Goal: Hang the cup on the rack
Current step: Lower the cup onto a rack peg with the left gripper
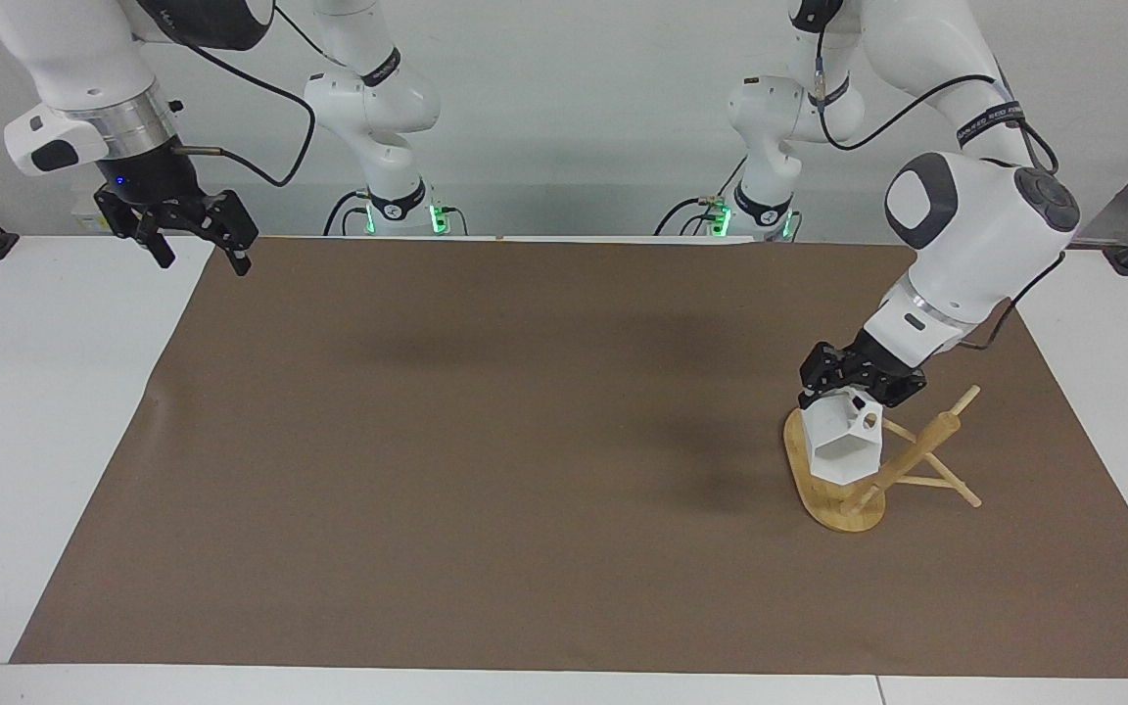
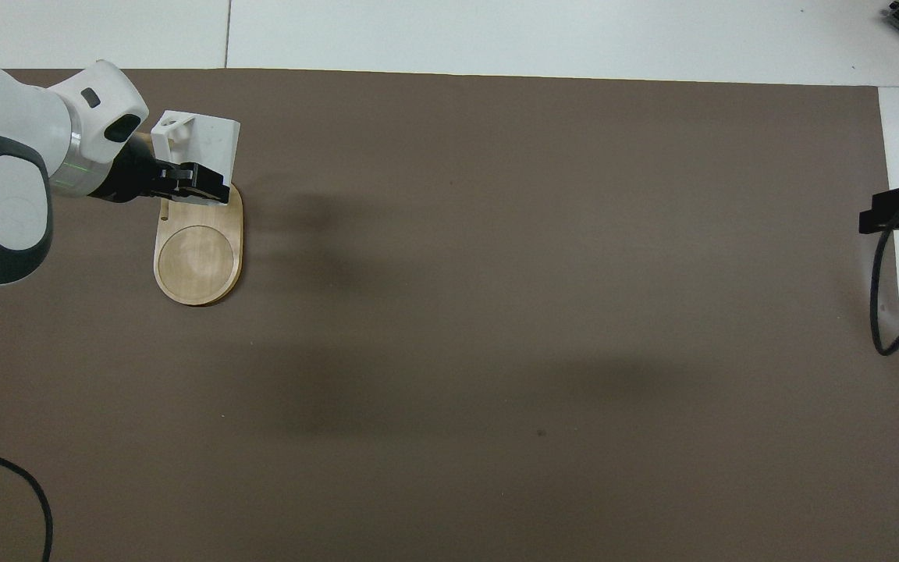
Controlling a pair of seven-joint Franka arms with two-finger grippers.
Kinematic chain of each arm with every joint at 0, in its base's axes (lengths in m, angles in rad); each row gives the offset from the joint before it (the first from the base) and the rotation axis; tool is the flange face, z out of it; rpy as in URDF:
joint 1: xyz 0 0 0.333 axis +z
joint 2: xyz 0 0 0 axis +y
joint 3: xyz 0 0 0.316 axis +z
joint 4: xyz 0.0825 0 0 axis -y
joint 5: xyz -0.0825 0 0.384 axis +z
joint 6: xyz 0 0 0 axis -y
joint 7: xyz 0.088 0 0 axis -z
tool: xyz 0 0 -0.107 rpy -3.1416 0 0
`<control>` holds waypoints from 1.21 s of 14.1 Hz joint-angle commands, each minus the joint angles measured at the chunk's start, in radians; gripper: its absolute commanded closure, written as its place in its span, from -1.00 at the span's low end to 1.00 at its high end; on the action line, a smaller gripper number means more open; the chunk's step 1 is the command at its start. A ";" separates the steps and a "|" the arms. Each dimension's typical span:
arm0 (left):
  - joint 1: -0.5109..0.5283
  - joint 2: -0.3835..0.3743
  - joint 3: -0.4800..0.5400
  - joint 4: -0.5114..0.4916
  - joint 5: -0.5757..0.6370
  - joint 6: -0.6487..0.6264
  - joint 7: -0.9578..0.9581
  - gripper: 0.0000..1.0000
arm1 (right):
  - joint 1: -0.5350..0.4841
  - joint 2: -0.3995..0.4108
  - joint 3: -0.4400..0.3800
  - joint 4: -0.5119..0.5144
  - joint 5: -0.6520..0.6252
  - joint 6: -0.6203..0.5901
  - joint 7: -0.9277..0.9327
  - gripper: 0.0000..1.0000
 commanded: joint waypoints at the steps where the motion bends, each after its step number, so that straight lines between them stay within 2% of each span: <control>1: 0.012 0.010 -0.003 0.020 0.013 0.003 0.026 0.09 | -0.008 -0.014 0.004 -0.019 0.020 -0.004 -0.001 -1.00; 3: 0.020 0.009 -0.005 0.019 0.013 -0.001 0.045 -0.19 | -0.001 -0.014 0.005 -0.019 0.020 -0.004 -0.001 -1.00; 5: 0.020 0.009 -0.003 0.022 0.013 -0.004 0.048 -0.66 | 0.000 -0.014 0.005 -0.019 0.020 -0.004 -0.001 -1.00; 6: 0.020 0.010 -0.005 0.022 0.020 -0.003 0.059 -0.74 | -0.001 -0.014 0.005 -0.019 0.020 -0.004 -0.001 -1.00; 8: 0.019 0.009 -0.005 0.020 0.025 0.000 0.079 -0.85 | -0.001 -0.014 0.005 -0.019 0.020 -0.004 -0.001 -1.00; 12: 0.022 -0.002 -0.003 0.022 0.027 -0.015 0.086 -0.92 | -0.001 -0.013 0.005 -0.019 0.020 -0.004 -0.001 -1.00; 17: 0.019 -0.066 -0.003 0.020 0.060 -0.056 0.086 -1.00 | -0.001 -0.014 0.005 -0.019 0.020 -0.004 -0.001 -1.00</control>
